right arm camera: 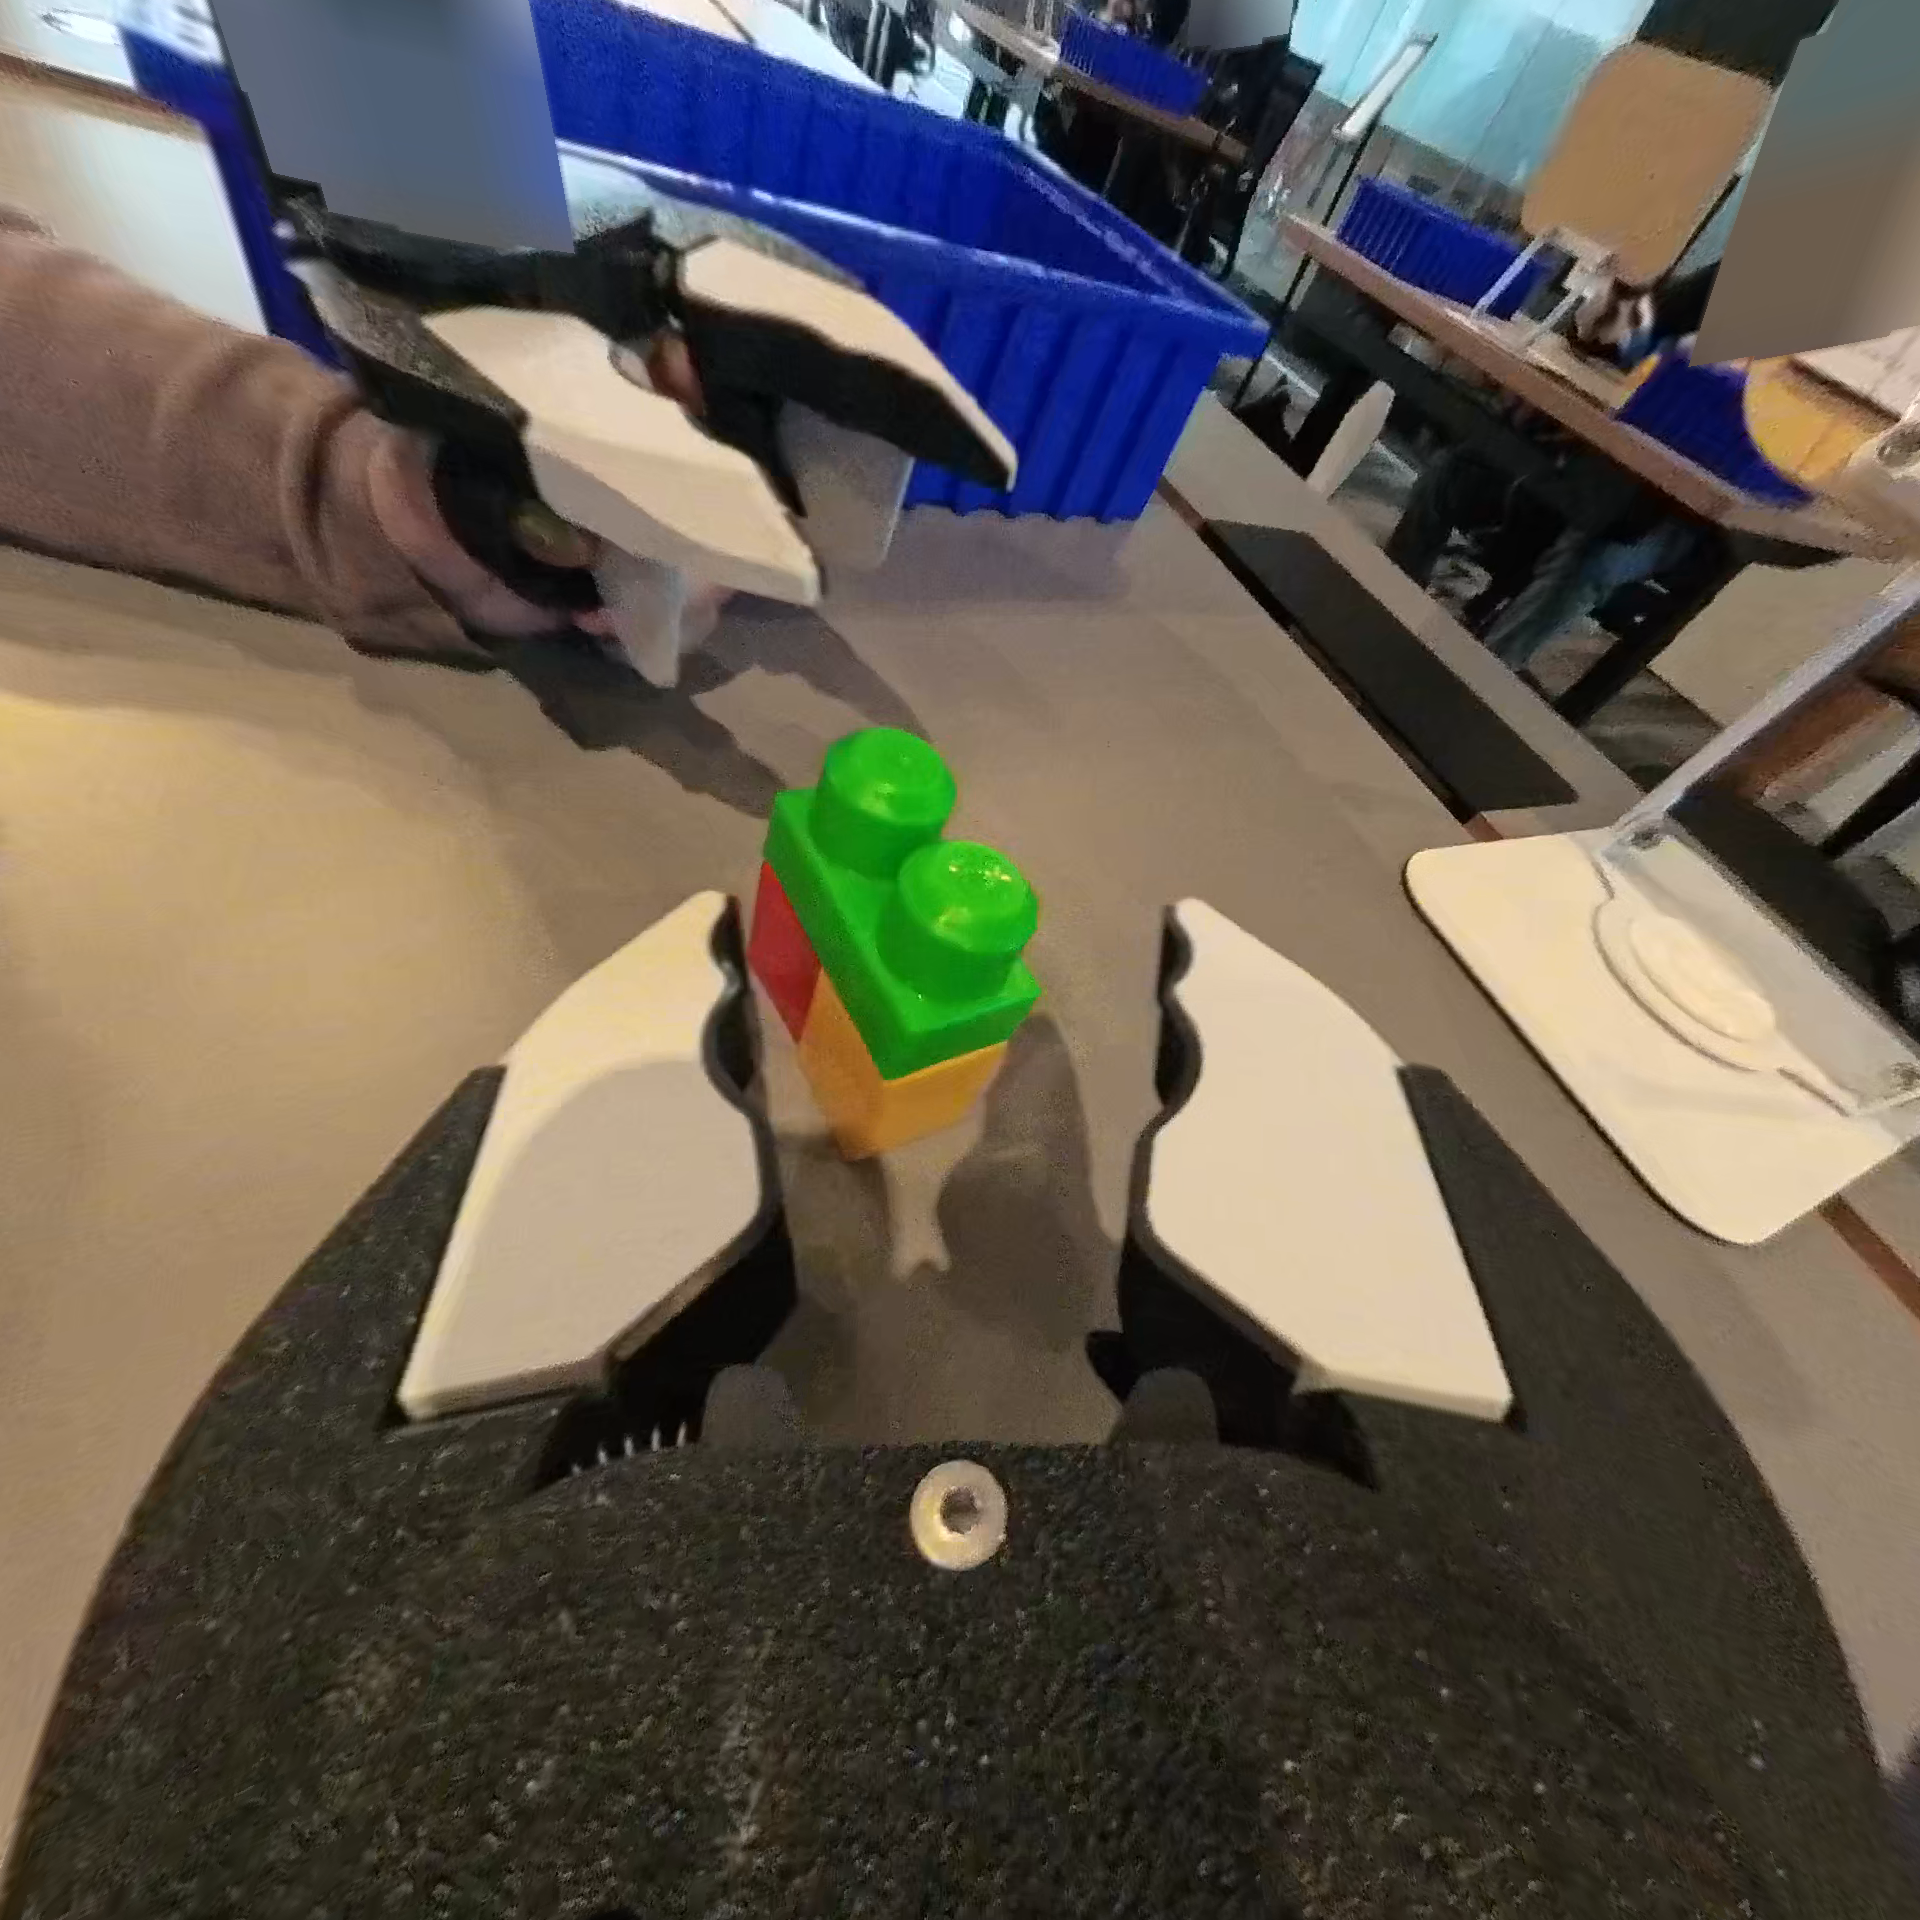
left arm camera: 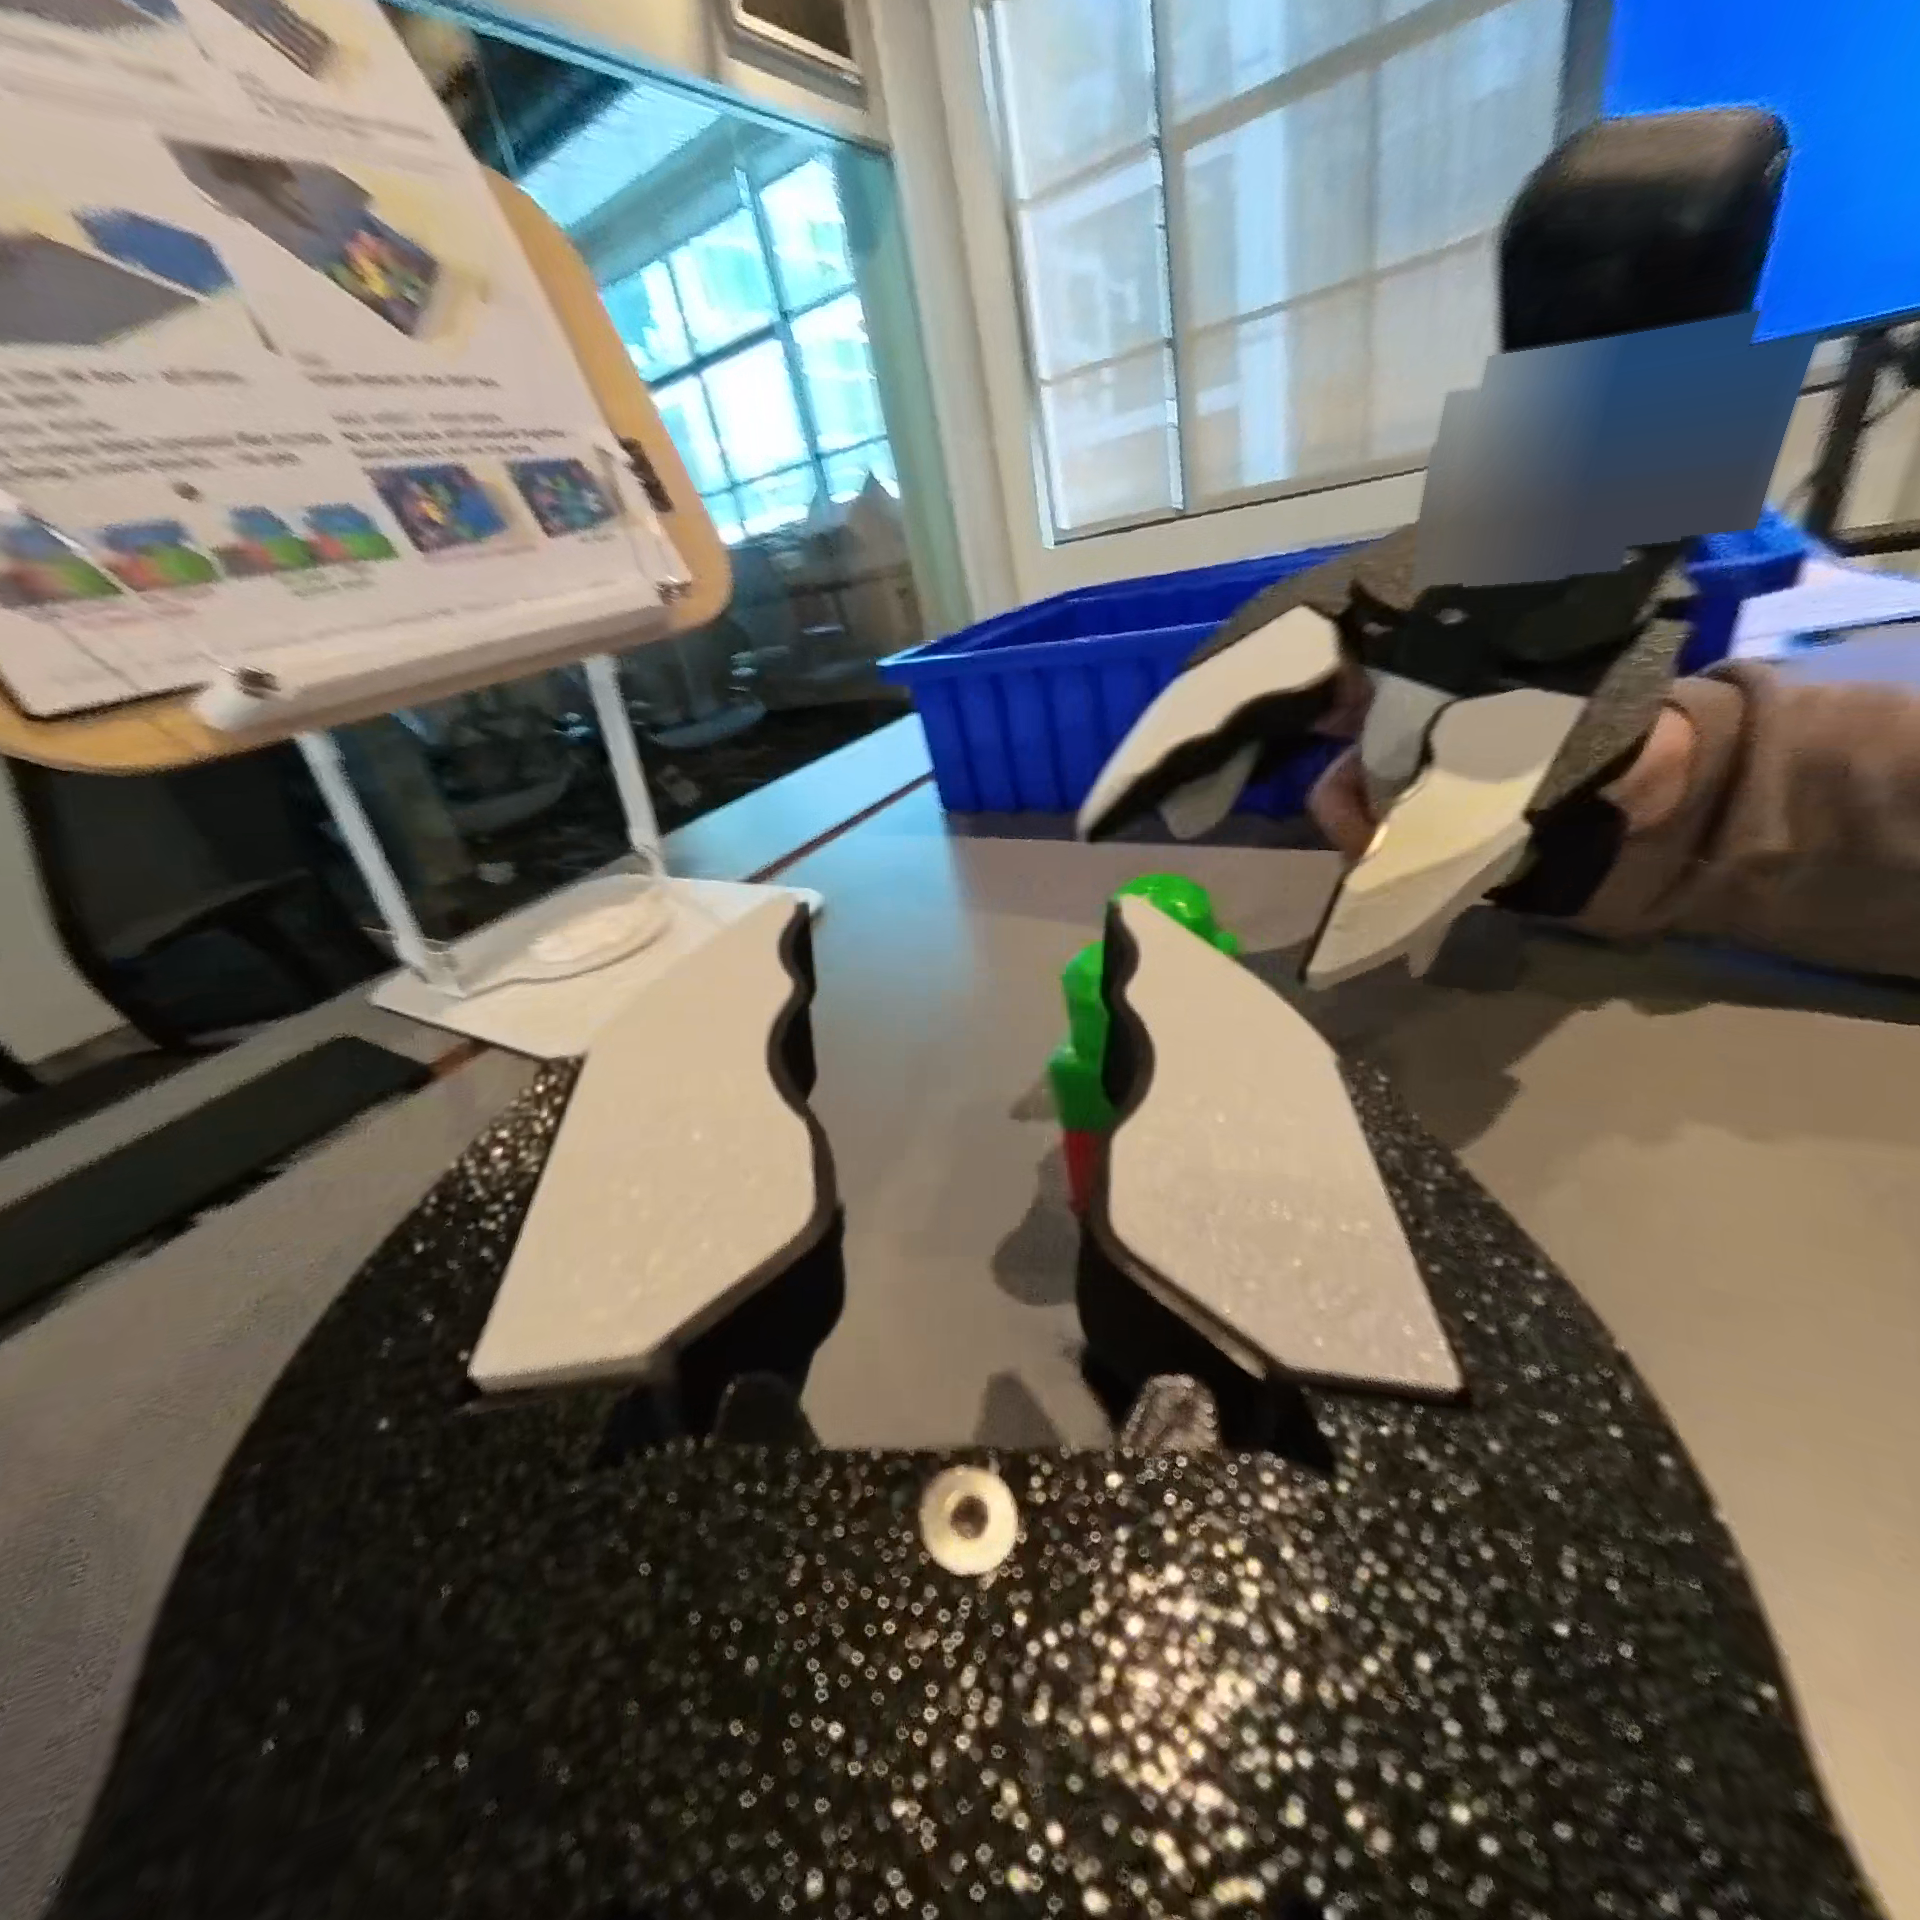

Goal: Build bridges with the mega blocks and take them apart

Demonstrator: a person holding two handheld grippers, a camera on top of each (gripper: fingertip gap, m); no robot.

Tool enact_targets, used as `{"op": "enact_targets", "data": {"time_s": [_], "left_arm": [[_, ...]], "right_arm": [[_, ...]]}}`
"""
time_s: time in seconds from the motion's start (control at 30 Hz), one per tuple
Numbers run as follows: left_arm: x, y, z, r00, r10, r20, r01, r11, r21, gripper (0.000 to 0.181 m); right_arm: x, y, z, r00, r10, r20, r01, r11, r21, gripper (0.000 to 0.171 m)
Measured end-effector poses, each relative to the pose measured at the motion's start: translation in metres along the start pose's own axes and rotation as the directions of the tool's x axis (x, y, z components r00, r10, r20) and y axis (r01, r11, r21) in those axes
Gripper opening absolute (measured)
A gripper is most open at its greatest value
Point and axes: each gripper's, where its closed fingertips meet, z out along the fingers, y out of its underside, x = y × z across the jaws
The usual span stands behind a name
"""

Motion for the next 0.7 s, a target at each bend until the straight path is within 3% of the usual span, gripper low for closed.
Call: {"op": "enact_targets", "data": {"time_s": [0.07, 0.17, 0.4, 0.5, 0.7], "left_arm": [[0.007, 0.0, 0.0, 0.996, -0.043, -0.073, 0.043, 0.999, 0.003, 0.053], [0.012, -0.004, -0.002, 0.984, -0.102, -0.147, 0.106, 0.994, 0.024, 0.053], [0.004, -0.005, -0.006, 0.956, -0.233, -0.176, 0.24, 0.971, 0.017, 0.059], [0.005, 0.001, -0.005, 0.951, -0.266, -0.159, 0.263, 0.964, -0.042, 0.062], [0.036, 0.007, 0.0, 0.922, -0.275, -0.273, 0.243, 0.959, -0.147, 0.068]], "right_arm": [[0.0, 0.009, 0.007, 1.0, 0.03, 0.005, -0.03, 0.999, -0.043, 0.087], [-0.009, 0.012, 0.021, 0.992, 0.098, 0.076, -0.096, 0.995, -0.03, 0.086], [-0.008, 0.011, 0.029, 0.957, 0.258, 0.135, -0.253, 0.966, -0.052, 0.037], [-0.002, -0.01, 0.02, 0.934, 0.327, 0.146, -0.34, 0.938, 0.071, 0.036], [-0.005, -0.044, 0.001, 0.84, 0.411, 0.353, -0.514, 0.813, 0.274, 0.036]]}}
